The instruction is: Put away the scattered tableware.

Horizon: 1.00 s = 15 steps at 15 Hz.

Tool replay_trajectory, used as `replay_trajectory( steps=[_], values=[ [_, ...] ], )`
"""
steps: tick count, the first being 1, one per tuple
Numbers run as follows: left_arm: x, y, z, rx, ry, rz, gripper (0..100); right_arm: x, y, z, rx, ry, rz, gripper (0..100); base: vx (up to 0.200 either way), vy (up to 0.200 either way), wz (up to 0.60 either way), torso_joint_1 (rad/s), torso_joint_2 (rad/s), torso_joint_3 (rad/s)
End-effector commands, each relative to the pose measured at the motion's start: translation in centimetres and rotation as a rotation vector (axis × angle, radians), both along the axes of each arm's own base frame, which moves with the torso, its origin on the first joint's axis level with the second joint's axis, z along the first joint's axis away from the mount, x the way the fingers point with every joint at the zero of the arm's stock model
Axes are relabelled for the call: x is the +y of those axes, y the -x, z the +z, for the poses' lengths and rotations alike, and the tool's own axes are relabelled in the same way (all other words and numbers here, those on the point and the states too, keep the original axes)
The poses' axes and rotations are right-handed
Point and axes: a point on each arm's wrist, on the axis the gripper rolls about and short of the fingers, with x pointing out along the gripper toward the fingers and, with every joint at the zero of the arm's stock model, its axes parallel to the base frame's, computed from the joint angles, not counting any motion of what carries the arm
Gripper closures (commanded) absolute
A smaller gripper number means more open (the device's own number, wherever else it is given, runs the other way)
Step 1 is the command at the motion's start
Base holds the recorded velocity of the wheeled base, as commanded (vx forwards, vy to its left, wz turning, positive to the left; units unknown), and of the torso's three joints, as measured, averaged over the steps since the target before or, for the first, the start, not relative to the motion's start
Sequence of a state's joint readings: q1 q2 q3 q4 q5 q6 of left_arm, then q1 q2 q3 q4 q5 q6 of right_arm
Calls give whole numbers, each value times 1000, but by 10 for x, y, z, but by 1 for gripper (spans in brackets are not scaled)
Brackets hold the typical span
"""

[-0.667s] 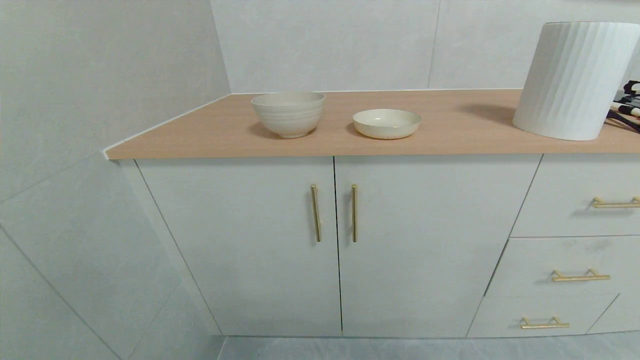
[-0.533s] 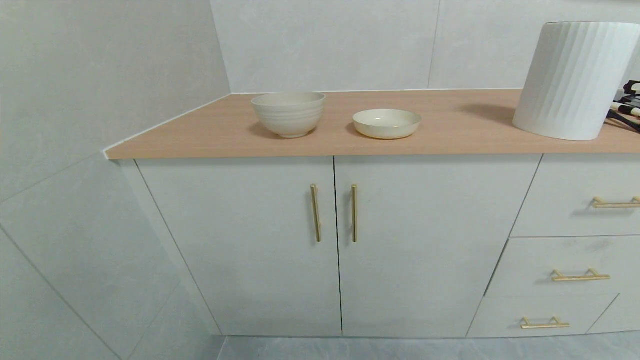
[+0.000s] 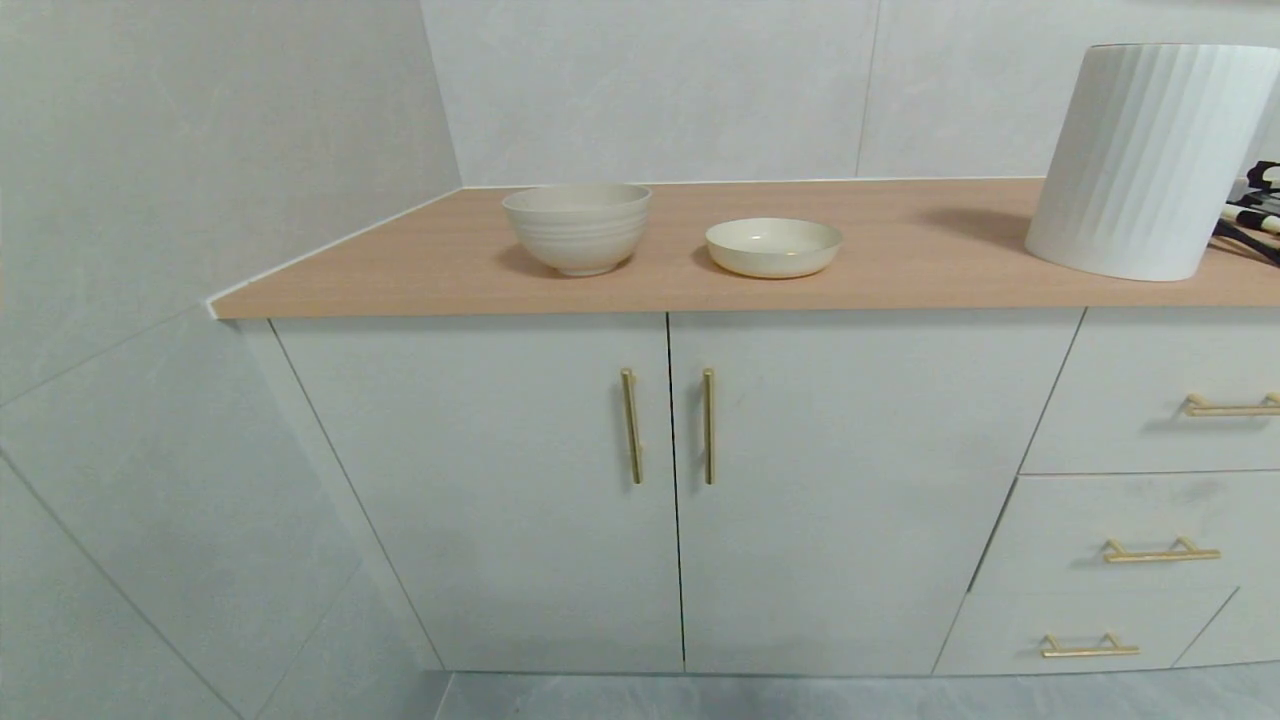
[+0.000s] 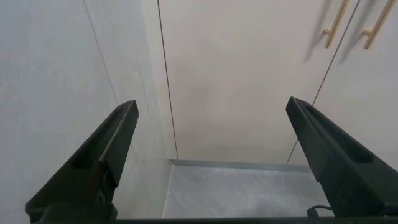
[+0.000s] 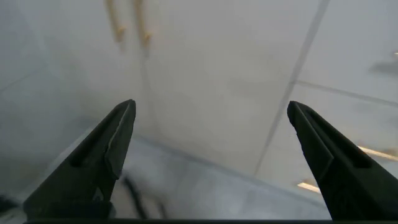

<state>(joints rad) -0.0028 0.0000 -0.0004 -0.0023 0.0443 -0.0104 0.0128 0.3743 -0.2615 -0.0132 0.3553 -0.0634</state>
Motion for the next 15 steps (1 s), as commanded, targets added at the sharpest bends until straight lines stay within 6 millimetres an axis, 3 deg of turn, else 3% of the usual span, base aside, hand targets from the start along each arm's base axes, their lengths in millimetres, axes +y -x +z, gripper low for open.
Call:
replay_trajectory(
  steps=[1, 3, 6, 7, 10, 15],
  values=[
    [0, 0, 0, 0, 0, 0, 0, 6, -59, 31, 209, -5, 137, 0, 0, 0, 0, 0, 0, 0],
    [0, 0, 0, 0, 0, 0, 0, 30, -90, 51, 289, -14, 334, 0, 0, 0, 0, 0, 0, 0],
    [0, 0, 0, 0, 0, 0, 0, 59, -120, 62, 360, -12, 464, 0, 0, 0, 0, 0, 0, 0],
    [0, 0, 0, 1, 0, 0, 0, 76, -140, 62, 373, -5, 506, 0, 0, 0, 0, 0, 0, 0],
    [0, 0, 0, 1, 2, 0, 0, 114, -179, 61, 381, -37, 568, 0, 0, 0, 0, 0, 0, 0],
    [0, 0, 0, 1, 0, 0, 0, 158, -233, 64, 436, -91, 580, 0, 0, 0, 0, 0, 0, 0]
  ],
)
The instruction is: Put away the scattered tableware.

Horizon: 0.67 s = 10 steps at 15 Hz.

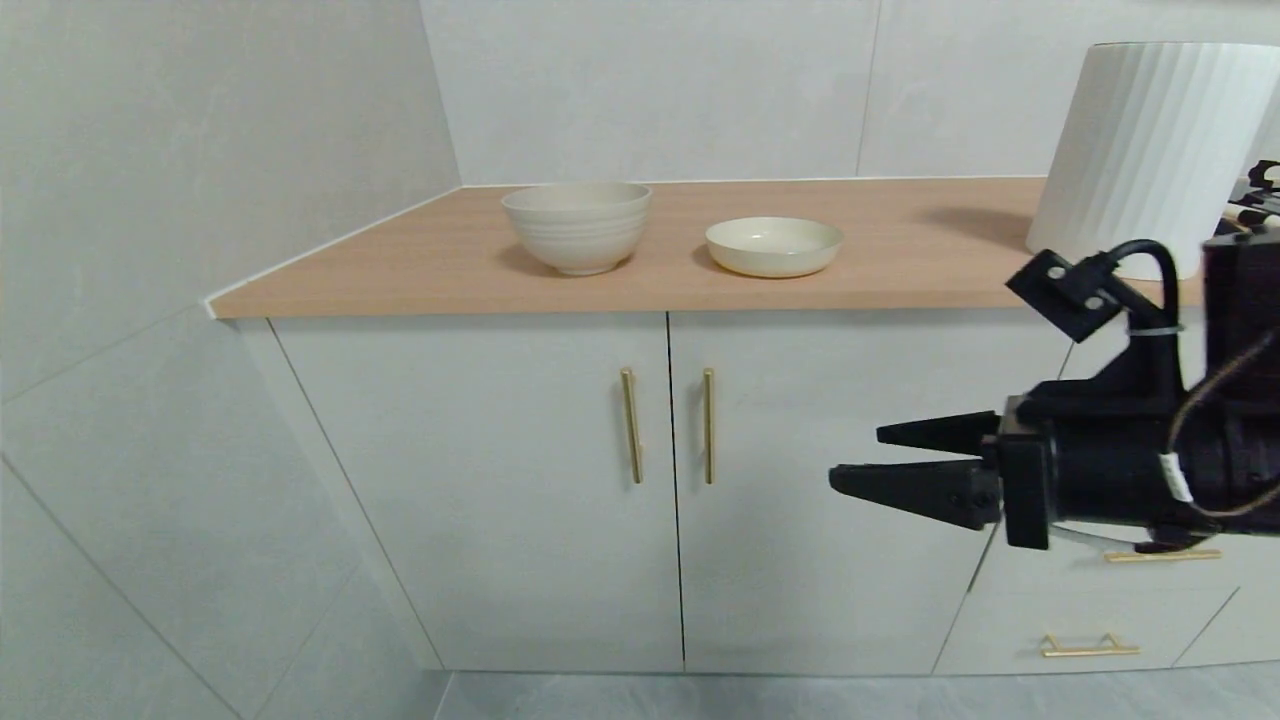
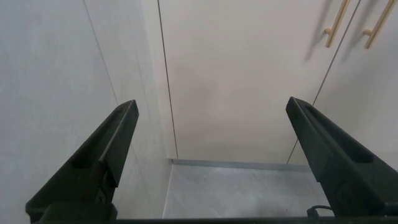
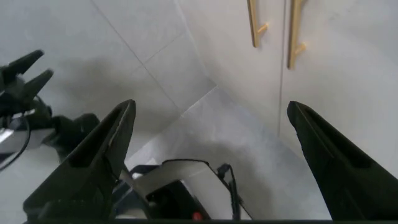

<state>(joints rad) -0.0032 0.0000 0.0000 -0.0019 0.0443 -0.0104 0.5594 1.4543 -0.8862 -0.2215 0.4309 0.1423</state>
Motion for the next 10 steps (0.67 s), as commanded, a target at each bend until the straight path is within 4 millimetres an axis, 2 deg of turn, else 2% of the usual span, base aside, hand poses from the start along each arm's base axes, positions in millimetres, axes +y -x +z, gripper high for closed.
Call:
replay_trajectory(
  steps=[1, 3, 4, 5, 7, 10],
  values=[
    [0, 0, 0, -1, 0, 0, 0, 32, -38, -17, 65, 28, 16, 0, 0, 0, 0, 0, 0, 0],
    [0, 0, 0, -1, 0, 0, 0, 60, -70, -37, 108, 35, 25, 0, 0, 0, 0, 0, 0, 0],
    [0, 0, 0, -1, 0, 0, 0, 65, -77, -42, 105, 33, 25, 0, 0, 0, 0, 0, 0, 0],
    [0, 0, 0, -1, 0, 0, 0, 80, -98, -65, 95, 28, 19, 0, 0, 0, 0, 0, 0, 0],
    [0, 0, 0, 0, 0, 0, 0, 90, -114, -87, 87, 1, -29, 0, 0, 0, 0, 0, 0, 0],
    [0, 0, 0, -1, 0, 0, 0, 97, -125, -94, 68, -100, -80, 0, 0, 0, 0, 0, 0, 0]
  ],
)
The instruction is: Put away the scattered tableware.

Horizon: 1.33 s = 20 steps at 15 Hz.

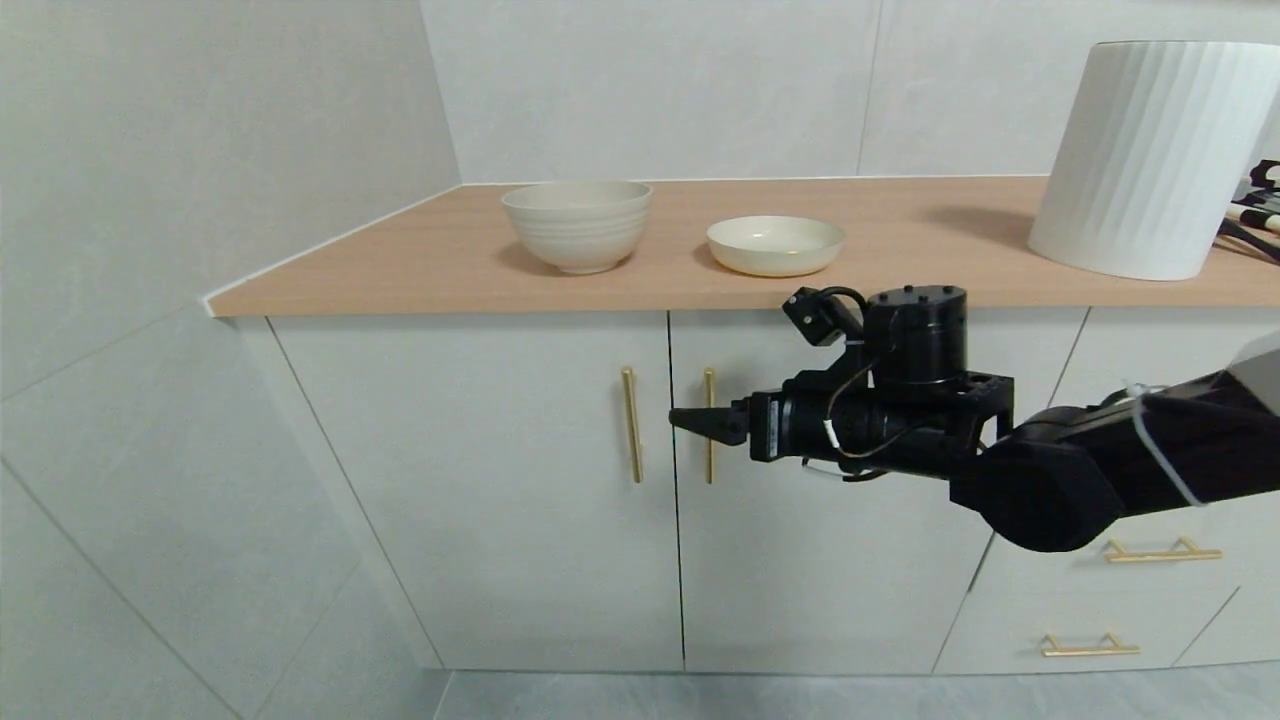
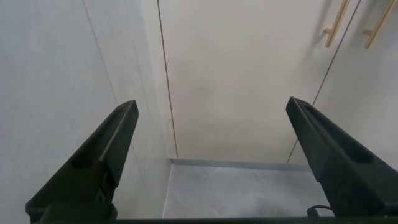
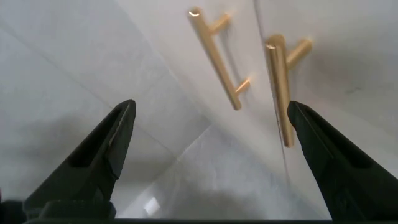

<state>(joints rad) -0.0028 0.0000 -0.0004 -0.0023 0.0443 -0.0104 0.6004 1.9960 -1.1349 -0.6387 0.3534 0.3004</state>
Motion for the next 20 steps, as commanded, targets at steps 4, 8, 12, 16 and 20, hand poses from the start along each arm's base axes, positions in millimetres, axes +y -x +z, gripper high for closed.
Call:
replay_trajectory(
  steps=[4, 8, 12, 16, 20],
  values=[
    [0, 0, 0, 0, 0, 0, 0, 10, -12, -33, 59, 26, -6, 0, 0, 0, 0, 0, 0, 0],
    [0, 0, 0, 1, 0, 0, 0, 14, -20, -42, 30, -8, -37, 0, 0, 0, 0, 0, 0, 0],
    [0, 0, 0, 0, 0, 1, 0, 25, -24, -48, 17, -56, -43, 0, 0, 0, 0, 0, 0, 0],
    [0, 0, 0, 1, 0, 0, 0, 31, -17, -44, 32, -111, -33, 0, 0, 0, 0, 0, 0, 0],
    [0, 0, 0, 1, 0, 0, 0, 29, 1, -44, 65, -97, 27, 0, 0, 0, 0, 0, 0, 0]
  ],
)
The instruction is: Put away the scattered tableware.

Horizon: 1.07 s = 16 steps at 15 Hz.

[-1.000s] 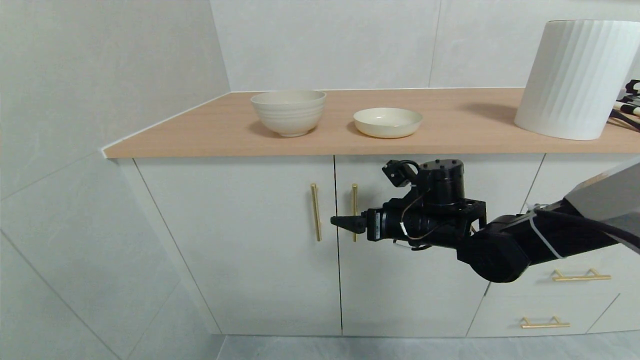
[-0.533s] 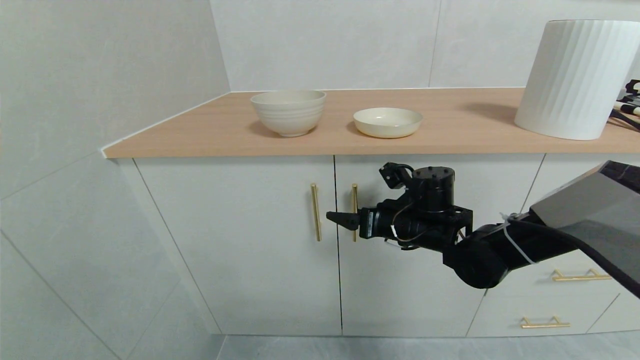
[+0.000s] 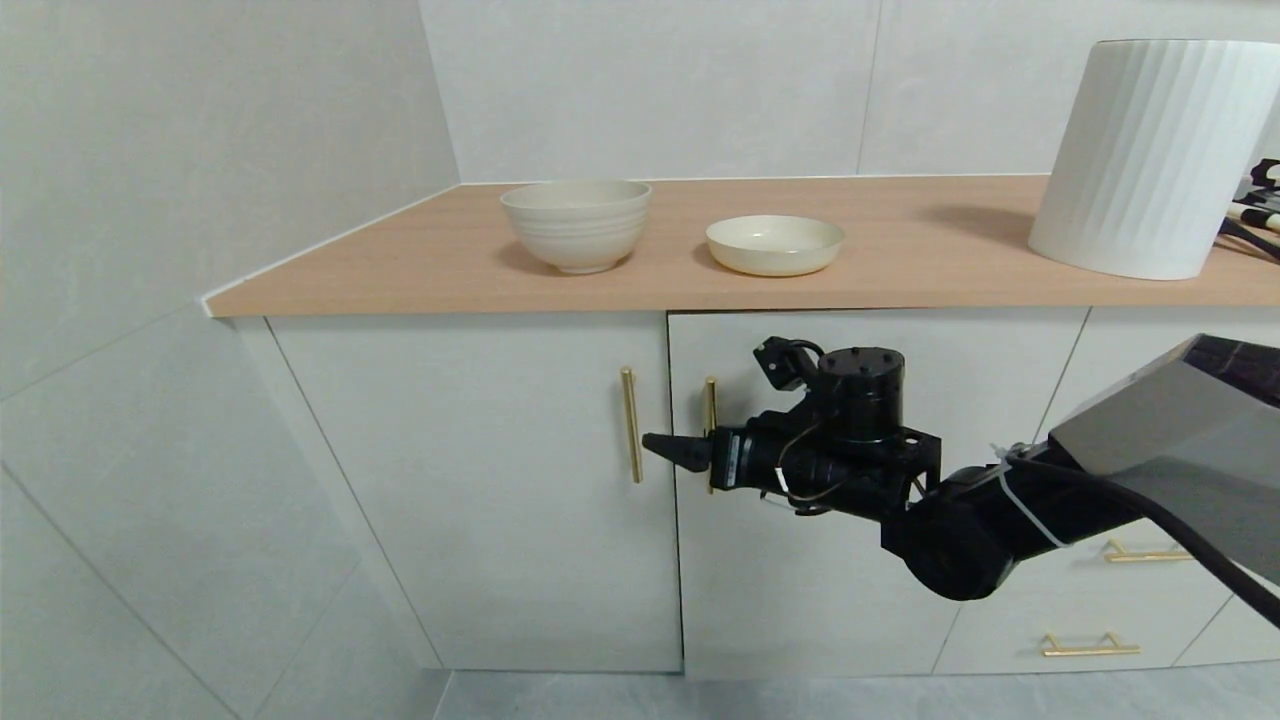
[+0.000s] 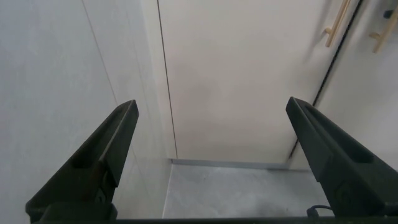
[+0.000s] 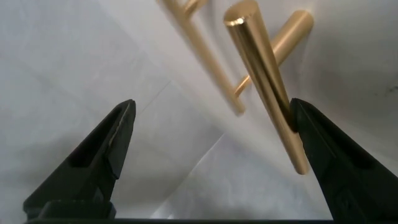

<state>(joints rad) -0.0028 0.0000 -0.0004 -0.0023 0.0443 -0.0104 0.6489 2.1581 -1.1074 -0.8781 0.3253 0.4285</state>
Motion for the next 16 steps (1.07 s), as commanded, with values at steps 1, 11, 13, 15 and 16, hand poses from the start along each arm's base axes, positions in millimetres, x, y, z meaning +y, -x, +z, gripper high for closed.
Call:
replay_trajectory(
  steps=[1, 11, 13, 15, 16],
  values=[
    [0, 0, 0, 0, 0, 0, 0, -2, 12, 6, 6, -3, 39, 0, 0, 0, 0, 0, 0, 0],
    [0, 0, 0, 0, 0, 0, 0, -28, 97, 11, 49, 0, 265, 0, 0, 0, 0, 0, 0, 0],
    [0, 0, 0, 0, 0, 0, 0, -36, 107, 4, 62, 12, 270, 0, 0, 0, 0, 0, 0, 0],
    [0, 0, 0, 0, 0, 0, 0, -45, 120, 6, 41, -3, 276, 0, 0, 0, 0, 0, 0, 0],
    [0, 0, 0, 1, -3, 0, 0, -47, 123, 8, 36, -7, 277, 0, 0, 0, 0, 0, 0, 0]
  ],
)
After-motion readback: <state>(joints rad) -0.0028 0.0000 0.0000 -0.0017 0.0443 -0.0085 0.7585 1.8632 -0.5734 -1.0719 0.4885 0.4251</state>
